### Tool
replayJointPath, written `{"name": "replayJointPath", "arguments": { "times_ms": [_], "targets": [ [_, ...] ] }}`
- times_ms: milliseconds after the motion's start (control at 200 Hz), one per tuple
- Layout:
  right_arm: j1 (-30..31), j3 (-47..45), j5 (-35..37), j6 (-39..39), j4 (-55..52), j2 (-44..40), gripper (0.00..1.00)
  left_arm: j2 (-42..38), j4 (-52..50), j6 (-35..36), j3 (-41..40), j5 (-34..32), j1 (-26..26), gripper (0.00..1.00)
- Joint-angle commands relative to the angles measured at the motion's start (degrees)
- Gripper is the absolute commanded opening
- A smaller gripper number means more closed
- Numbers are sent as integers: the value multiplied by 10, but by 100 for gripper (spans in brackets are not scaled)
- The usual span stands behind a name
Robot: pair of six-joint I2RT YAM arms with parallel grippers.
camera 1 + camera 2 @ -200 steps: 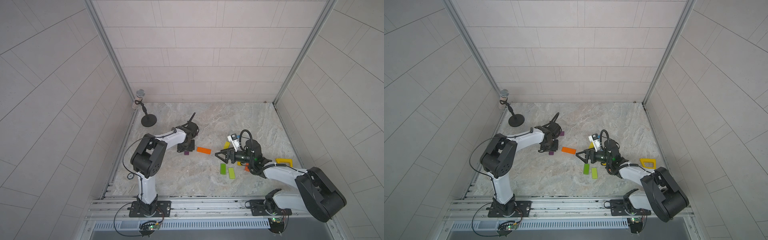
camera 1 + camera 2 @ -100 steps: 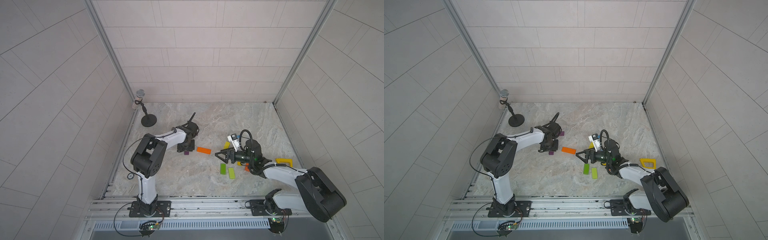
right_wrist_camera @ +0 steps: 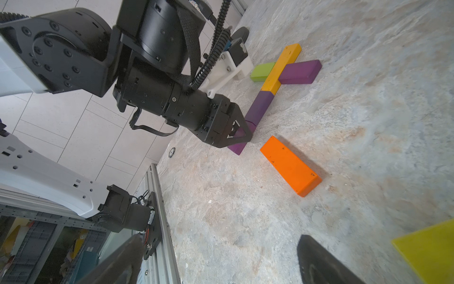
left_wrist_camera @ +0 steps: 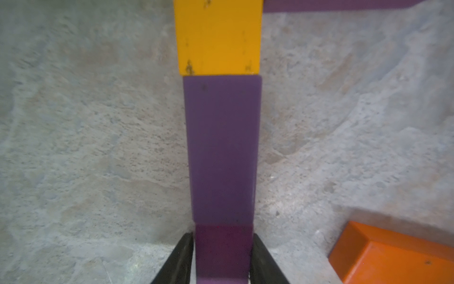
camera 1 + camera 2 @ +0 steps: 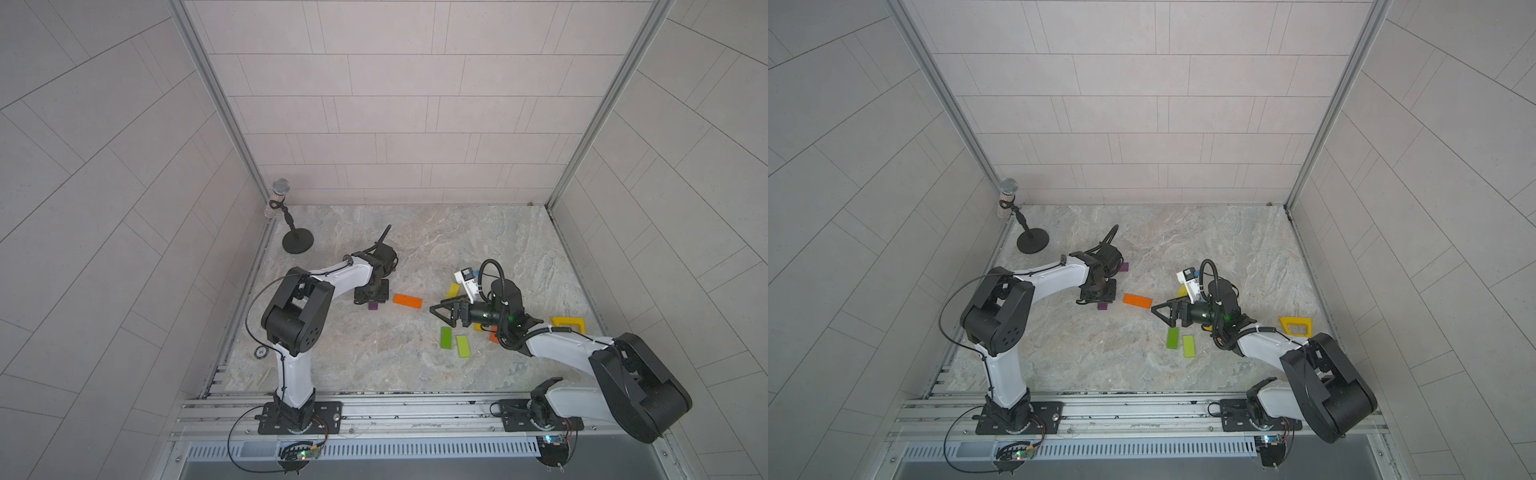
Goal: Assemble the letter t with building blocks
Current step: Assemble the building block at the center of the board.
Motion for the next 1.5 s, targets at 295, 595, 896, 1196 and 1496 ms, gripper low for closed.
{"name": "replayJointPath", "arguments": {
  "times_ms": [295, 595, 896, 1196, 1496],
  "targets": [
    [-1, 2, -7, 3, 21, 4, 100, 12, -13, 6, -1, -18, 6, 40],
    [-1, 1, -8, 4, 23, 8, 100, 11, -13, 9, -2, -19, 7, 43],
    [-1, 3, -8, 4, 23, 10, 100, 9, -7, 19, -2, -10, 8, 50],
    [-1, 4, -7, 1, 23, 20, 100, -31, 43, 65, -18, 23, 8, 68],
    [0, 15, 25, -54, -50, 7, 100, -163, 27, 107, -32, 27, 7, 75]
  ]
}}
